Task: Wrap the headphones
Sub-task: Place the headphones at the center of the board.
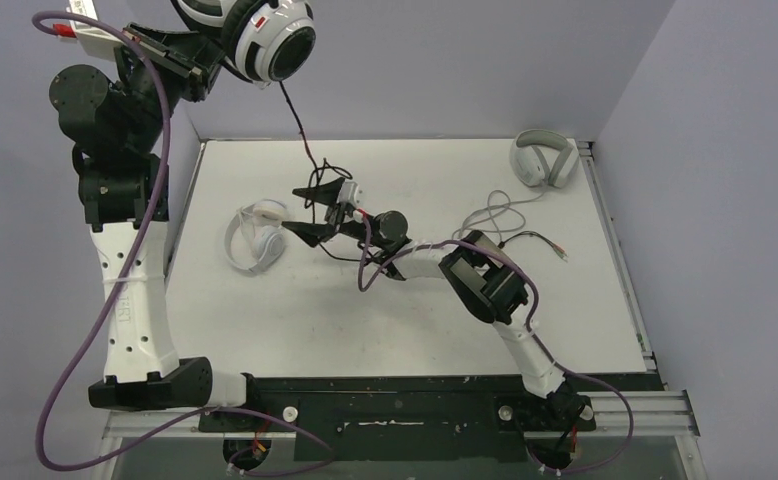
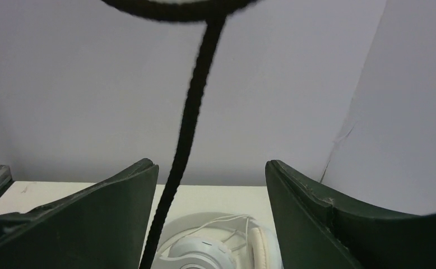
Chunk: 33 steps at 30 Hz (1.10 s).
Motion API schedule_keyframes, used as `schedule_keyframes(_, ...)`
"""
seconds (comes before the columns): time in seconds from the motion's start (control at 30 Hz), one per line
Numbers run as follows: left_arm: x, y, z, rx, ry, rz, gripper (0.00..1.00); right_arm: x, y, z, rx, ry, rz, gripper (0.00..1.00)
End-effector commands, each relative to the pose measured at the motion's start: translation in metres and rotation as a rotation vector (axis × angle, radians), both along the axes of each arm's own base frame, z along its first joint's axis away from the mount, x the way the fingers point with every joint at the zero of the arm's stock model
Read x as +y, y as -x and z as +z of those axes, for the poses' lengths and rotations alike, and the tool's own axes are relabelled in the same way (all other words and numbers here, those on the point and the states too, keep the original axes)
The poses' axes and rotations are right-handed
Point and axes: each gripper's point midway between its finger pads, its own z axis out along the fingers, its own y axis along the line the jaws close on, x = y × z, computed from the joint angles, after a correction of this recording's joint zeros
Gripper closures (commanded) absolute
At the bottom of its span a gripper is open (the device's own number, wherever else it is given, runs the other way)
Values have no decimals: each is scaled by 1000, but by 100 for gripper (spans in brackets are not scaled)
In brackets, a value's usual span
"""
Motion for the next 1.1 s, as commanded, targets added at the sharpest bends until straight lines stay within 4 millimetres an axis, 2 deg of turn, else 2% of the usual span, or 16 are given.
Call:
schedule_keyframes(0.0,0,25,48,-131,38,7,100,11,-16,2,9,-34,-30,38)
schedule_keyframes(0.07,0,26,51,-135,35,10,100,10,-17,-3,21,-42,-36,60)
schedule_keyframes(0.17,2,22,50,-127,30,23,100,-7,-10,-5,41,-63,-67,97)
schedule_keyframes(0.2,2,19,48,-120,28,24,100,-16,-7,-14,64,-47,-86,100)
schedule_keyframes(0.33,7,7,48,-118,29,46,100,-57,7,-38,134,-6,-160,100)
schedule_keyframes(0.43,22,-10,53,-119,25,99,100,-92,21,-59,191,28,-212,100)
schedule_keyframes(0.57,61,-41,57,-104,42,187,100,-145,28,-87,304,63,-330,100)
schedule_keyframes(0.63,81,-47,59,-102,60,211,100,-179,23,-97,382,50,-394,100)
schedule_keyframes(0.73,107,-43,63,-114,68,262,100,-239,12,-105,480,4,-514,100)
schedule_keyframes(0.77,114,-41,64,-118,67,280,100,-254,10,-104,490,-4,-552,100)
schedule_keyframes(1.07,148,-27,66,-126,77,345,100,-349,-22,-117,659,33,-942,100)
